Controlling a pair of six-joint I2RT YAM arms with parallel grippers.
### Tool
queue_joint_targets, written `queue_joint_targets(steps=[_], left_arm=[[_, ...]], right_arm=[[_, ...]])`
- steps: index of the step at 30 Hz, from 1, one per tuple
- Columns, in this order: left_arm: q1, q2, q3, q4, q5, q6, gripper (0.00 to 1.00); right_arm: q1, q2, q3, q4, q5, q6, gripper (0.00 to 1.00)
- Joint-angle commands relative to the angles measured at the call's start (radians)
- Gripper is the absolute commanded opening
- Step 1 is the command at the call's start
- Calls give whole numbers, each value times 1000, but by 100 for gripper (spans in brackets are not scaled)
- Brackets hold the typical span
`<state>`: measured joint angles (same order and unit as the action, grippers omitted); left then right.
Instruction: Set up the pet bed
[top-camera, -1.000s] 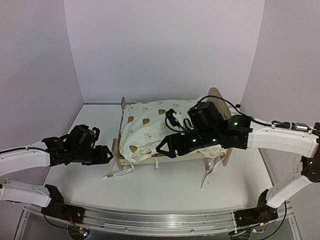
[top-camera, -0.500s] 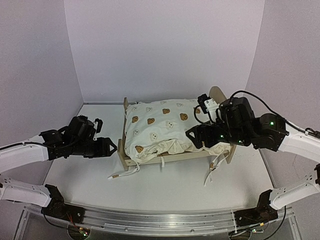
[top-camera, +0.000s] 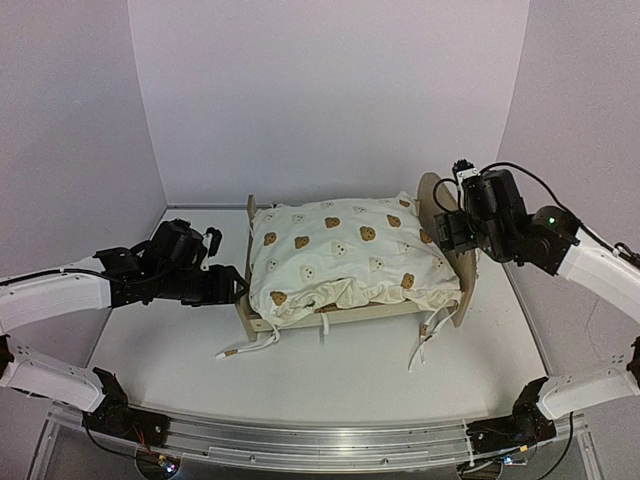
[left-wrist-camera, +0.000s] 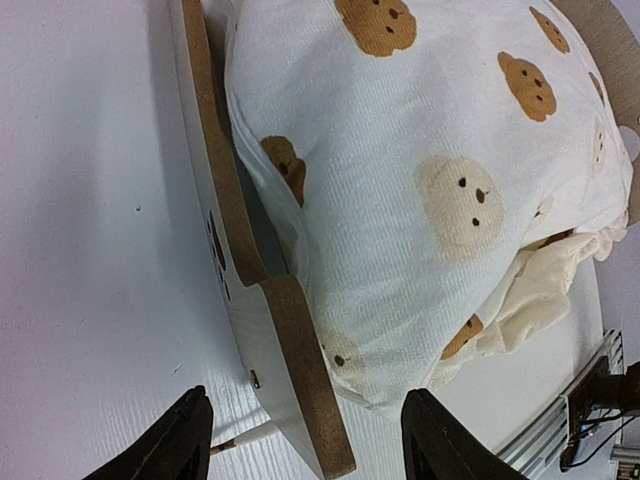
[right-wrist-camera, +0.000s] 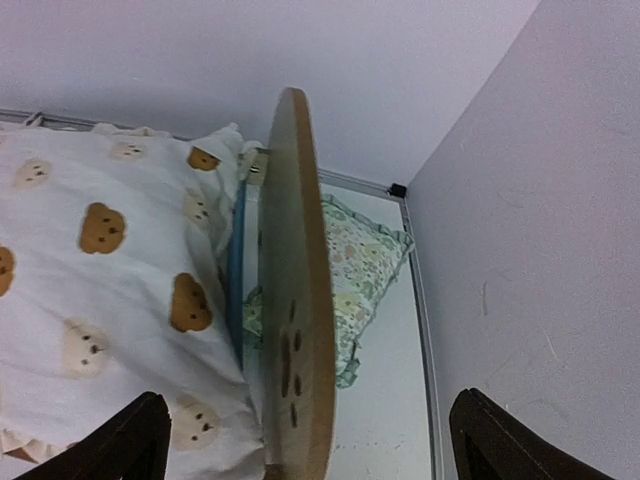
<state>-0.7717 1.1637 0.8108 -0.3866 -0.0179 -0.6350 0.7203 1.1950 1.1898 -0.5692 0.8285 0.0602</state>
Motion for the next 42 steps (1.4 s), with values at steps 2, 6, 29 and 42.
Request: queue_joint_targets(steps=[2,6,29,42], left_arm=[[-4,4,-4,57,3,7,62],[-4,4,-16,46,-31,2,56],[14,24,52,-120,-387,5,33],[14,-93,237,-371,-429,57,46]], right_arm=[[-185,72,25,-62,-181,76,96],[-321,129,31,-64,-401,120,84],[-112,187,12,-40,-436,347,3],[52,370,120,-35,-282,498,0]])
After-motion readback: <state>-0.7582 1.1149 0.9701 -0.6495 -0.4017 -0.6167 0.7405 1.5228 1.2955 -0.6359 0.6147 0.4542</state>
